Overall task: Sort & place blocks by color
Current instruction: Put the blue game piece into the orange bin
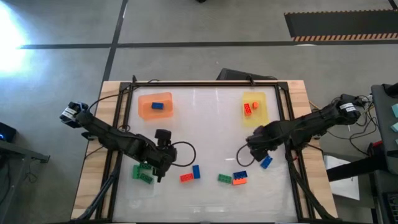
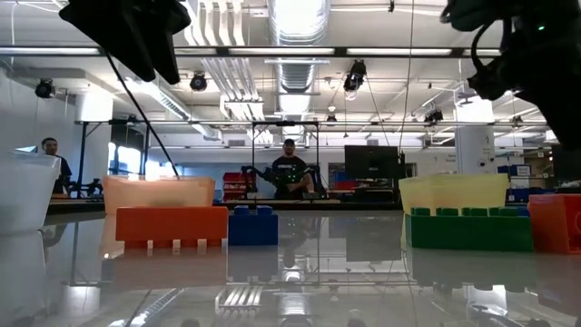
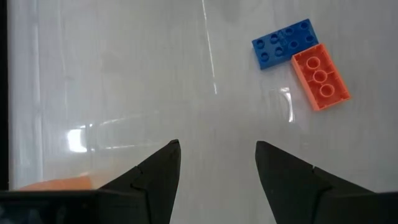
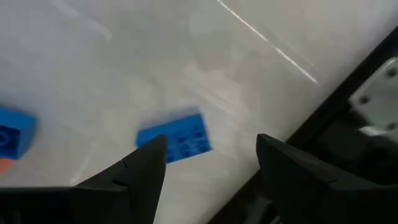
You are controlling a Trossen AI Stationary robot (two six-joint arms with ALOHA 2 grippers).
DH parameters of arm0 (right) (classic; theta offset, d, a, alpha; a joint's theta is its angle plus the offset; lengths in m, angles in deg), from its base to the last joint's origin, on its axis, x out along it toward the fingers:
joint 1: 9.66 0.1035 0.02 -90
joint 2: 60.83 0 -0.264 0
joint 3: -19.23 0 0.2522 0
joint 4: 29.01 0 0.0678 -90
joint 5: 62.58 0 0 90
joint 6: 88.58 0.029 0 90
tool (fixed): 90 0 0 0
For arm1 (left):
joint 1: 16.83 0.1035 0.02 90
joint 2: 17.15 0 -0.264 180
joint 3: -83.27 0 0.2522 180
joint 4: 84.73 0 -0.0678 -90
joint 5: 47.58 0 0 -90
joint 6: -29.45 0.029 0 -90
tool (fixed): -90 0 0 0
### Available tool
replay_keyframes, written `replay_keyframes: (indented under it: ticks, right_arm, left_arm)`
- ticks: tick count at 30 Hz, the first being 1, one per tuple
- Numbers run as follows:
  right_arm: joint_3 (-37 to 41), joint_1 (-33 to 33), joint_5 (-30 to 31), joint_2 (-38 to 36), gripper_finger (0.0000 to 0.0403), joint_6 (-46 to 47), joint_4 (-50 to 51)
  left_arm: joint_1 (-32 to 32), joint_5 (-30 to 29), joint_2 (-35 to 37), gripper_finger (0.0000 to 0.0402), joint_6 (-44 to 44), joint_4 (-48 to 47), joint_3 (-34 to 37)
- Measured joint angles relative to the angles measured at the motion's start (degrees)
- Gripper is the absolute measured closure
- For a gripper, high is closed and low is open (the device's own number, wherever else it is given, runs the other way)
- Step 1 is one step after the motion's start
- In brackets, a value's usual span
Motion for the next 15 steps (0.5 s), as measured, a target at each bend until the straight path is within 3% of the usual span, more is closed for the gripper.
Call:
replay_keyframes:
  ticks: [5,15]
  right_arm:
    - [2.6,4.0,1.0,0.0,0.0168,10.2,-5.1]
    - [5.9,19.2,3.8,0.1,0.0168,41.7,-13.5]
  left_arm:
    - [0.0,0.0,0.0,0.021,-0.1,0.0,0.0]
    - [0.0,0.0,0.0,0.021,-0.2,-3.0,0.8]
